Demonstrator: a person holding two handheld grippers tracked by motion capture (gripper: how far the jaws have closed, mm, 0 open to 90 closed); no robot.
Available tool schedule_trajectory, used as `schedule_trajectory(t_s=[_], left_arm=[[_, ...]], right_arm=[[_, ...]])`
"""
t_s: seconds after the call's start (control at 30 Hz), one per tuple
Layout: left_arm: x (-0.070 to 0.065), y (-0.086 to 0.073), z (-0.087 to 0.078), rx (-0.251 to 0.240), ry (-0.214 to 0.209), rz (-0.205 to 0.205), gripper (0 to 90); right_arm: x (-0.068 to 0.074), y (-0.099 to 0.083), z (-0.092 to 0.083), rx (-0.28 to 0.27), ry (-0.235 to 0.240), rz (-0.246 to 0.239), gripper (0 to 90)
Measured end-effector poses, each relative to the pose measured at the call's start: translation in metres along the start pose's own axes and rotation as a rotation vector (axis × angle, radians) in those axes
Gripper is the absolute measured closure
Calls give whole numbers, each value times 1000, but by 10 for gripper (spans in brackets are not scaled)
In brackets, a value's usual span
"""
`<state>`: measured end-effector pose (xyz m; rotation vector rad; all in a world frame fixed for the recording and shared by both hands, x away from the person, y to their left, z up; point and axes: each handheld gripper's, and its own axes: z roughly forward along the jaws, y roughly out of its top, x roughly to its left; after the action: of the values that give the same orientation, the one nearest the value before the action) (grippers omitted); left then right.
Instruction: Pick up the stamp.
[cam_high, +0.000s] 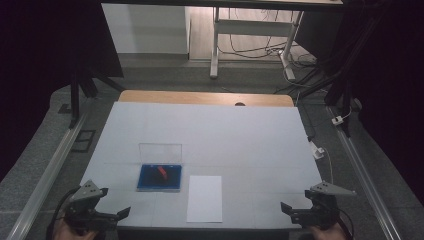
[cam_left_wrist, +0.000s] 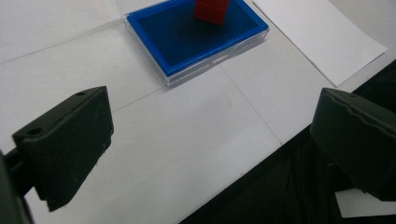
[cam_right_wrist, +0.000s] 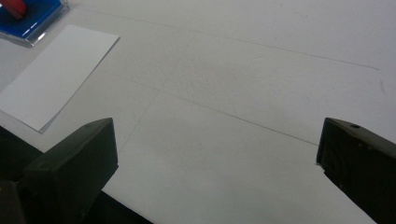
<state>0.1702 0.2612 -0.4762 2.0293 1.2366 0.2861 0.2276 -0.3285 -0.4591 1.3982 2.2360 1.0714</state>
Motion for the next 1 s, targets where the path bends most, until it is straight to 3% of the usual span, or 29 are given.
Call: schedule_trajectory(t_s=[0.1,0.33,0.43,0.53,0.87,1.0], left_arm=[[0,0,0,0,-3,0,0],[-1,1,1,9,9,5,0],[-1,1,1,13,9,9,0],[-1,1,1,14,8,10,0],[-1,1,-1,3,1,4,0],[-3,4,-4,-21,11,28,0]], right_arm=[[2,1,0,-14,-2,-27,0],[9,1,5,47,4,-110,0],[8,1,5,38,14,-99,0],[3,1,3,22,36,-50,0],[2,2,4,22,60,-51,0],[2,2,4,25,67,-48,0]])
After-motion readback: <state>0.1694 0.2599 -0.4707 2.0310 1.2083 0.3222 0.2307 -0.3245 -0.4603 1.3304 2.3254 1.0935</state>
